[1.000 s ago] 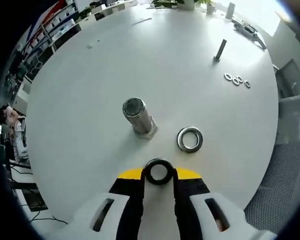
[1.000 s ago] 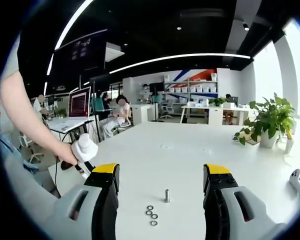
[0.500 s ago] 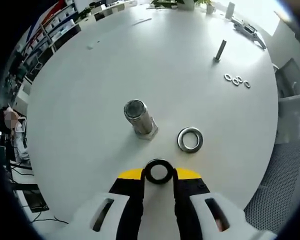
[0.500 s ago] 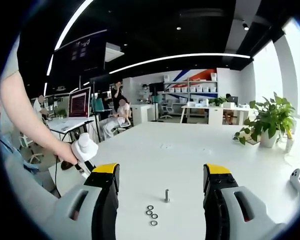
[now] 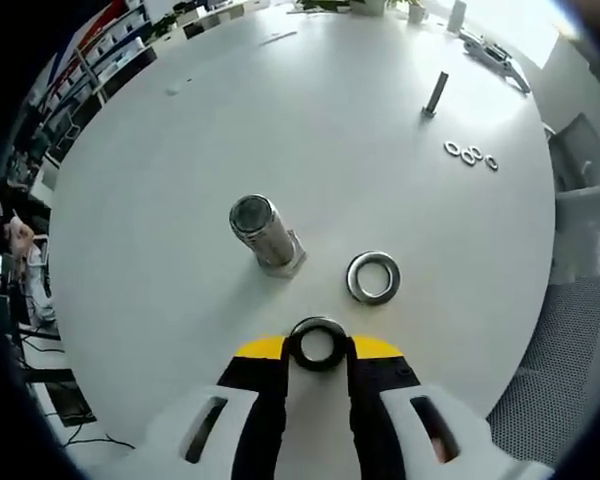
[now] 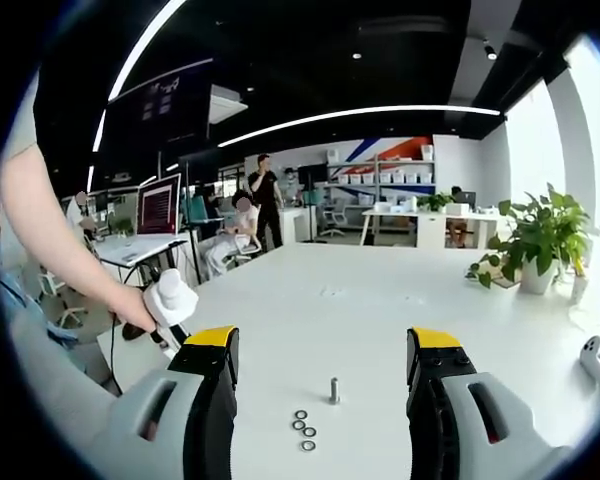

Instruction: Place the washer onto the threaded stud by aligning its center hole with the stud, sliding it down to the base, and recovering from edge contact or off-axis alignment until the washer reaches the visible bottom stop.

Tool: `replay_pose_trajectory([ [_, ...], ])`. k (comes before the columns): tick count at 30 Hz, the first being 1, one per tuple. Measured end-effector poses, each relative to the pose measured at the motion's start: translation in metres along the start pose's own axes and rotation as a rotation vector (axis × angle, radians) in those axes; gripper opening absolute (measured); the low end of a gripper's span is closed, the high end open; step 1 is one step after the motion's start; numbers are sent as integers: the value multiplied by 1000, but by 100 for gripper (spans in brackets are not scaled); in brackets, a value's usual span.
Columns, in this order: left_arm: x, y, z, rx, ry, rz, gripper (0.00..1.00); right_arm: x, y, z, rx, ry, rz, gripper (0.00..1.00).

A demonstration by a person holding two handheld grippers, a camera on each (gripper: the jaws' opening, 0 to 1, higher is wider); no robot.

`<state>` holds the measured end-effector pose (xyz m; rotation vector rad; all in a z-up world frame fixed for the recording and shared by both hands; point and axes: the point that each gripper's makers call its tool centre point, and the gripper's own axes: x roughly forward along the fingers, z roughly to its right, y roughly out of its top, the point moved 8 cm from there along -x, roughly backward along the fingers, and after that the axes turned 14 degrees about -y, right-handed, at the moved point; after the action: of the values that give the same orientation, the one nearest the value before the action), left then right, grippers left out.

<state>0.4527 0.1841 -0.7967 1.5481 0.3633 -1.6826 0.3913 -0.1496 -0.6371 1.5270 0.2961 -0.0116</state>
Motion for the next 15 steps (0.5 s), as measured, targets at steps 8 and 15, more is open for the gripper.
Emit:
replay_pose_trajectory([
  [8,0,-2,0,-9,-2,-2,25,0,0,0,0,1,0,70],
  [15,2,-1,1,-16,-7,7,23,0,-1,0,2,0,-3,70],
])
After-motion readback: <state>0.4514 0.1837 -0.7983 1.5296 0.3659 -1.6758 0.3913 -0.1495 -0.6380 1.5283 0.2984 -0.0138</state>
